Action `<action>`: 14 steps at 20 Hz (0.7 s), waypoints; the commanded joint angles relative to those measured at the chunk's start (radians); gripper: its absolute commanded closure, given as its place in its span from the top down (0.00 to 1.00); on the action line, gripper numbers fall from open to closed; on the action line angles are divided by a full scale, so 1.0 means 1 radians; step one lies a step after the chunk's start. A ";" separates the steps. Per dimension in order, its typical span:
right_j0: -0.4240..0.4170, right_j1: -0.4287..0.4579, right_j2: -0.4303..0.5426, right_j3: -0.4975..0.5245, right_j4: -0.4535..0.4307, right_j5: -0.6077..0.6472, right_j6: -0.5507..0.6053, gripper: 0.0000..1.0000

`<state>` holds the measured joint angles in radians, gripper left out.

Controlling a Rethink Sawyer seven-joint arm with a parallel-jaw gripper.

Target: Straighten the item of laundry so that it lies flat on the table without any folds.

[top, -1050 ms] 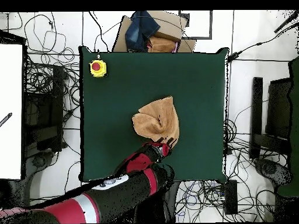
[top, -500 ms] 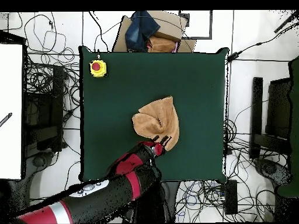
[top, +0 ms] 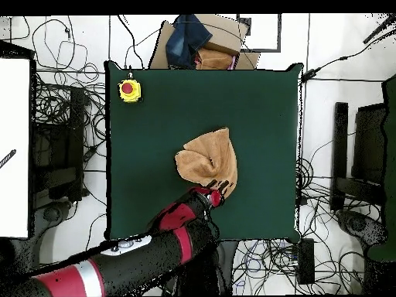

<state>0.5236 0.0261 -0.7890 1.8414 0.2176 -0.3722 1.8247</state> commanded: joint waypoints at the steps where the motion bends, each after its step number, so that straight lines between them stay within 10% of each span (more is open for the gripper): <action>1: -0.078 0.027 0.216 -0.124 -0.020 -0.120 0.186 1.00; 14: -0.172 -0.040 0.359 -0.121 -0.125 -0.146 0.178 1.00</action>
<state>0.3533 -0.0014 -0.6355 1.8190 0.1022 -0.4760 1.8247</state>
